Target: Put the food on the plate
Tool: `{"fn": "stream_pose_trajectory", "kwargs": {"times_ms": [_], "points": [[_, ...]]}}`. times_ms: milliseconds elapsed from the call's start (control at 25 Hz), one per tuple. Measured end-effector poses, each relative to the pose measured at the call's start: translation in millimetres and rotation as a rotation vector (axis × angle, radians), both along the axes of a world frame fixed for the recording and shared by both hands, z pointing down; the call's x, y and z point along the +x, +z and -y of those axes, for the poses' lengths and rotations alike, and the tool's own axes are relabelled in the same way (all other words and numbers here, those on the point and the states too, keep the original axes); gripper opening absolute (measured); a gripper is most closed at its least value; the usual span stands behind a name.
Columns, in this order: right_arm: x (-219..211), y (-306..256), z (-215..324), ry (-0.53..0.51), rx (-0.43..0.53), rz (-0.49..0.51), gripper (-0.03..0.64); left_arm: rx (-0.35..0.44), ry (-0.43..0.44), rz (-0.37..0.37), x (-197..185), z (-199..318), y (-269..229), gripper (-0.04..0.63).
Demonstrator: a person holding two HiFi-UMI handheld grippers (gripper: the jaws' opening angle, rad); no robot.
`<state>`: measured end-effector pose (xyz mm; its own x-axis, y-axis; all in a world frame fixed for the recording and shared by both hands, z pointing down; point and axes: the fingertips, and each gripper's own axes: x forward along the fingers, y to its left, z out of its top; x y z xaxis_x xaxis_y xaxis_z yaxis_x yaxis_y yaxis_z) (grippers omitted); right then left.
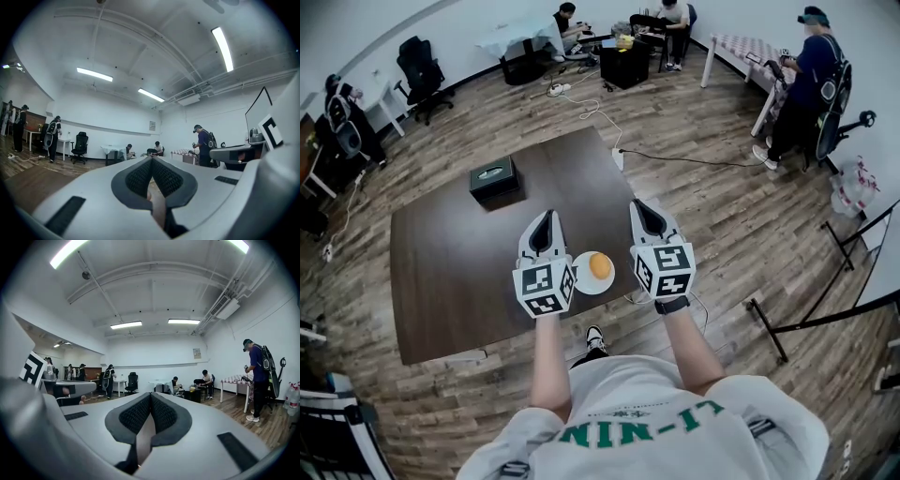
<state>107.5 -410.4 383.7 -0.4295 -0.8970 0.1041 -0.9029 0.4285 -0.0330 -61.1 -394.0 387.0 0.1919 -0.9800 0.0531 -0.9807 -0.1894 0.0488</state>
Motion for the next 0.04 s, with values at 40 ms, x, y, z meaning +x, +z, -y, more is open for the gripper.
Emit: {"fn": "stream_pose_trajectory", "kwargs": {"times_ms": [40], "points": [[0.2, 1.0, 2.2, 0.001, -0.005, 0.0, 0.017, -0.003, 0.003, 0.002, 0.4, 3.0, 1.1, 0.014]]}}
